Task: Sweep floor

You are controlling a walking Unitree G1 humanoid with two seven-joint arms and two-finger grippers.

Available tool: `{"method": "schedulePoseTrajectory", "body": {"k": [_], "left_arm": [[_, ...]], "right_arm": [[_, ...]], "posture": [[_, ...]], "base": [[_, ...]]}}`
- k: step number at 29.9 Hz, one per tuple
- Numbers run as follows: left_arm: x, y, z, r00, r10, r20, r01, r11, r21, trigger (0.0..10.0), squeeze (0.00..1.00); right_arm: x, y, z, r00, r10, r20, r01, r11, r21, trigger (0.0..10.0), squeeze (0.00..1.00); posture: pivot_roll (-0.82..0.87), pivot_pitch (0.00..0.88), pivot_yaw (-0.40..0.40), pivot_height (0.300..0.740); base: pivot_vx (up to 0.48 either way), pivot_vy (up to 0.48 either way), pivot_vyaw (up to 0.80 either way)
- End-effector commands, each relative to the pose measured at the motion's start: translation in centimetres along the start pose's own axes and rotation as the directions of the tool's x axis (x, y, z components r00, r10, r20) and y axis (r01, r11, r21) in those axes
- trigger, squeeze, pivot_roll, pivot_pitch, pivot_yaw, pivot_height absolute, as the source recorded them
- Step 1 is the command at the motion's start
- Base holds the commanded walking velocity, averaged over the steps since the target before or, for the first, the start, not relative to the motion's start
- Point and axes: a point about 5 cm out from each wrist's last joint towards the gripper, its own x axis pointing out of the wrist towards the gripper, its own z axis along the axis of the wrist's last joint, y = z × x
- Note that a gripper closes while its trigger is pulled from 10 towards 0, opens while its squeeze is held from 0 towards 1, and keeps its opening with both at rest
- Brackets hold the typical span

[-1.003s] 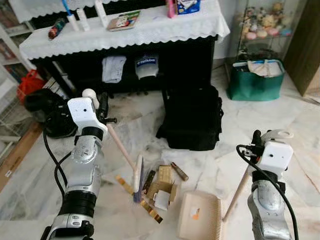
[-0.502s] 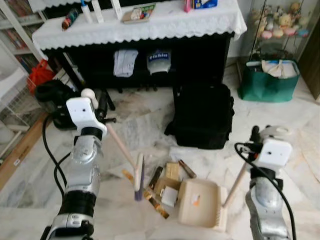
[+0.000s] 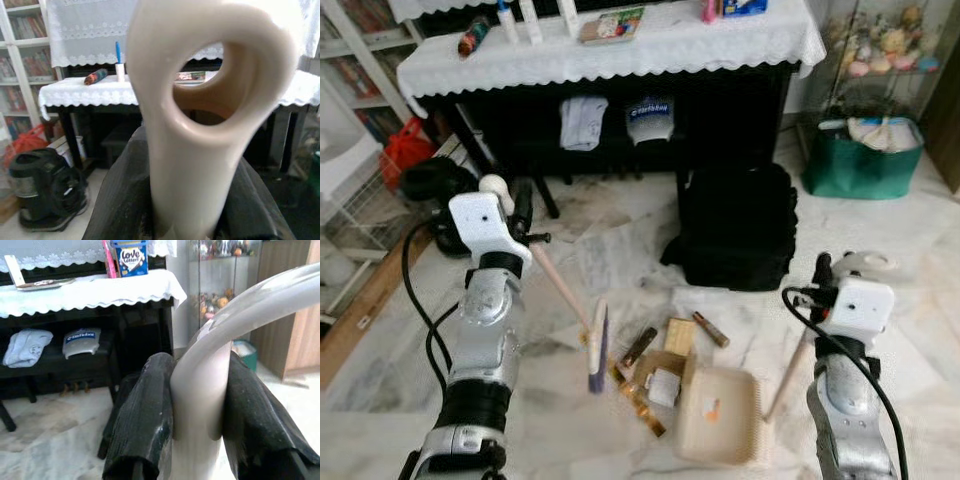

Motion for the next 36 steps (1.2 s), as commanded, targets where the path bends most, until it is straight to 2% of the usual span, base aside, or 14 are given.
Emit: {"method": "schedulePoseTrajectory", "body": {"k": [1,12,30,36], "left_arm": [[0.12,0.24,0.6,0.999,-0.006,0.032,0.007,1.0,-0.01,10.0,0.0],[-0.04,0.17,0.22,1.0,-0.018,0.009,0.018,1.0,-0.007,10.0,0.0],[-0.19,0.1,0.0,1.0,-0.026,0.007,0.026,1.0,-0.001,10.0,0.0],[-0.28,0.09,-0.19,1.0,-0.026,0.0,0.026,1.0,0.007,10.0,0.0]], "right_arm": [[-0.12,0.15,0.1,1.0,0.003,0.013,-0.003,1.0,0.005,10.0,0.0],[-0.11,0.07,0.05,1.0,-0.002,0.01,0.002,1.0,0.002,10.0,0.0],[-0.1,0.17,0.09,1.0,0.006,0.014,-0.006,1.0,0.008,10.0,0.0],[-0.29,0.15,-0.2,1.0,0.008,0.006,-0.009,1.0,0.007,10.0,0.0]], "posture": [[-0.12,0.074,0.197,0.74],[-0.12,0.075,0.199,0.74],[-0.13,0.061,0.2,0.74],[-0.13,0.063,0.199,0.74]], "base": [[0.0,0.0,0.0],[0.0,0.0,0.0],[0.321,0.0,-0.09],[0.04,0.0,0.0]]}}
